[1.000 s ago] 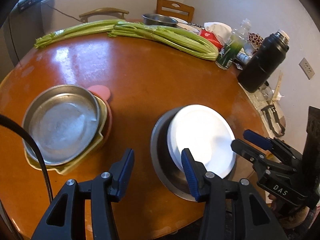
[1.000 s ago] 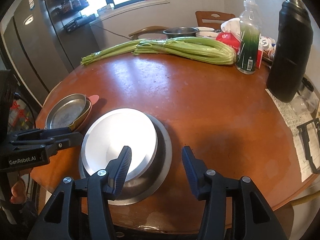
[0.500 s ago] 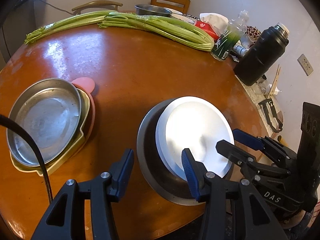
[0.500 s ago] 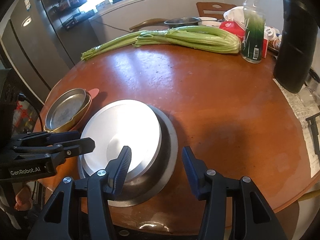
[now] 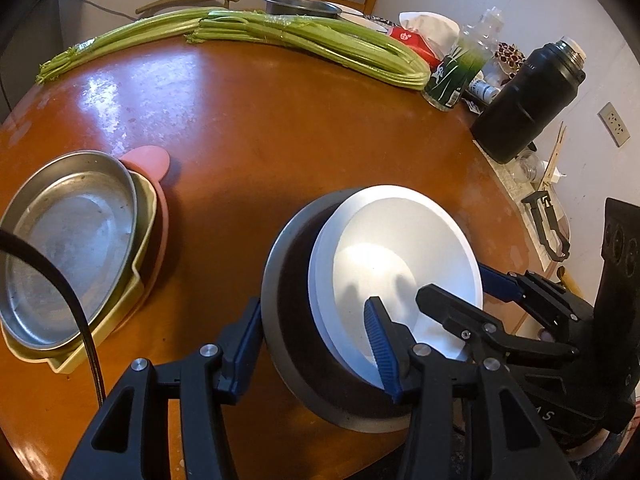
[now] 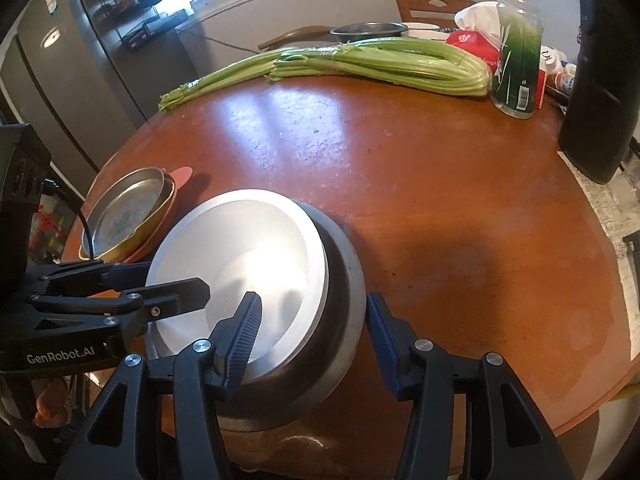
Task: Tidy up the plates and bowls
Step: 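Grasp the rim of the dark steel bowl with the left gripper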
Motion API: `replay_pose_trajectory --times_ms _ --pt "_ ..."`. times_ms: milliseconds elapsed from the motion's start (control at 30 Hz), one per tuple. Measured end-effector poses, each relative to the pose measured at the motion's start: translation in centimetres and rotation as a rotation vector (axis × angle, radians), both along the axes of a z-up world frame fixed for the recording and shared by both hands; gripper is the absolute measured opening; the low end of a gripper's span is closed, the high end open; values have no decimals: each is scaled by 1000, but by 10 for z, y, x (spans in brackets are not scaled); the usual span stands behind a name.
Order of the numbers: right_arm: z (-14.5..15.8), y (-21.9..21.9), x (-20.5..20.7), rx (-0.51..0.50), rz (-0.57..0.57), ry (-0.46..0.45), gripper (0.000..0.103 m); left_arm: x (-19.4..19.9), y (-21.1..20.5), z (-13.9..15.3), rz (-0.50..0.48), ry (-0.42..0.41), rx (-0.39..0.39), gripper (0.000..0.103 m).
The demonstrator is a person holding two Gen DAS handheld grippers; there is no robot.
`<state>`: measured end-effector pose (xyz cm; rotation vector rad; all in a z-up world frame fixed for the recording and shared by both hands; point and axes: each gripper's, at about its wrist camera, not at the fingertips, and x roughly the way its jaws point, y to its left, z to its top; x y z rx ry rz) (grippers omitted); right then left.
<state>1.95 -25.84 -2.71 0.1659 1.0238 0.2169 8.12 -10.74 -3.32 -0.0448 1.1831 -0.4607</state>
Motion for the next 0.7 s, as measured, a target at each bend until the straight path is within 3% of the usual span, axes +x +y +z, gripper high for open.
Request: replay_pose_trajectory --times_ms 700 --pt "-15 0 8 9 -3 37 60 5 -1 -5 33 -55 71 59"
